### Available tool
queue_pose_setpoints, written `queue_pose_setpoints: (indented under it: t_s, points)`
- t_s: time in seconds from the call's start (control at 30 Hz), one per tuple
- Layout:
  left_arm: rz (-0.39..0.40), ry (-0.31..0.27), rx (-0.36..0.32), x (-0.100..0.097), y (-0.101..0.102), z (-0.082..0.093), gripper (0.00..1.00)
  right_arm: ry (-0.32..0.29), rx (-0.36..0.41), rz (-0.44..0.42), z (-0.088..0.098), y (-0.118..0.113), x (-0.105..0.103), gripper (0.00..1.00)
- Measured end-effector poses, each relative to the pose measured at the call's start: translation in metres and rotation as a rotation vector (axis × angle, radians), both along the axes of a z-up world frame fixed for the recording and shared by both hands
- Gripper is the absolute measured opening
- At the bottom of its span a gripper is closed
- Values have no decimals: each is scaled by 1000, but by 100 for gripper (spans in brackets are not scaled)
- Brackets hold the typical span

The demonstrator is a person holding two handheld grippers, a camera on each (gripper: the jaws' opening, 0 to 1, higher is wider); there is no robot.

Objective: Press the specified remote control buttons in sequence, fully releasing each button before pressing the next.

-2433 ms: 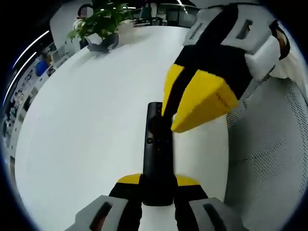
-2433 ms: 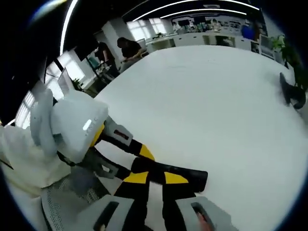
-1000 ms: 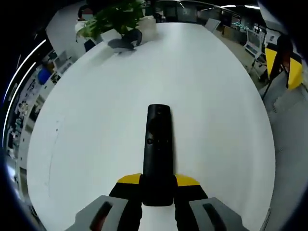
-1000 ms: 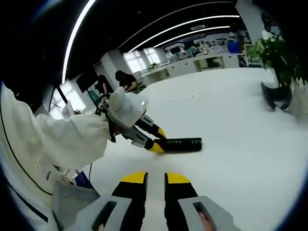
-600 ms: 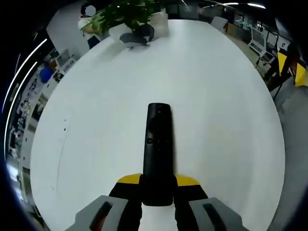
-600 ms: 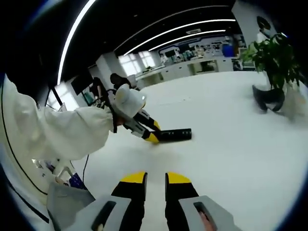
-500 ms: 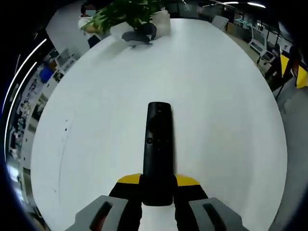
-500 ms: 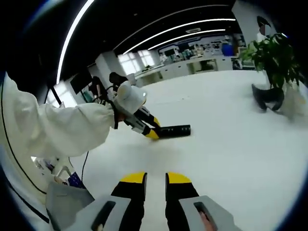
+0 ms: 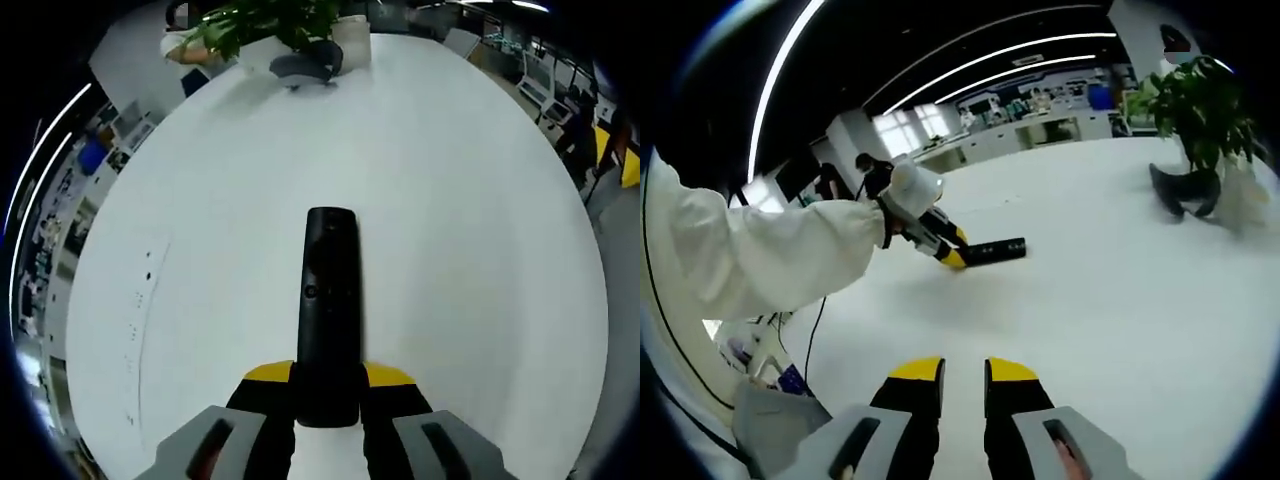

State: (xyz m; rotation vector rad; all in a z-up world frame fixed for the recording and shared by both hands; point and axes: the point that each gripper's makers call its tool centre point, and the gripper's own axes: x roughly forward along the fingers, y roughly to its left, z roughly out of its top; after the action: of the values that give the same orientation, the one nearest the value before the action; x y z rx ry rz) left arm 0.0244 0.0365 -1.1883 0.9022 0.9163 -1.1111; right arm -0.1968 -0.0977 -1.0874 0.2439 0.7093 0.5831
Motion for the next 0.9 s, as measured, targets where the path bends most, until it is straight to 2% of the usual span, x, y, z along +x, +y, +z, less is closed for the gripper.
queue_pose_setpoints:
  t_s: [0.13,0.4,0.43,0.5,0.6,0.63,0.7,0.73,0.77,0.9]
  points:
    - [-45,12,27,2,-1,-3,22,7,6,-8,-1,-2,-1,12]
    - [-37,41,0,0,-2,-1,24,0,1,-25,3,-7,0,15]
    - [-11,33,-2,1,-1,-1,26,-3,3,-27,4,-8,0,15]
    - [47,-20,-12,10,2,2,33,-6,7,-29,6,-8,1,15]
    - [91,-39,25,14,14,3,39,-23,0,-26,12,-7,0,15]
    - [98,-42,15,13,17,6,39,-29,1,-24,15,-6,-2,16]
    - [166,-22,-19,11,19,12,41,-49,8,-35,20,-8,-3,17]
    - [199,-10,-40,8,20,19,43,-55,11,-40,21,-9,-3,19]
    - [193,-6,-58,4,19,24,45,-65,8,-50,22,-10,-3,23]
    - [225,-30,-110,-10,24,46,50,-121,-5,-79,27,-15,-2,37]
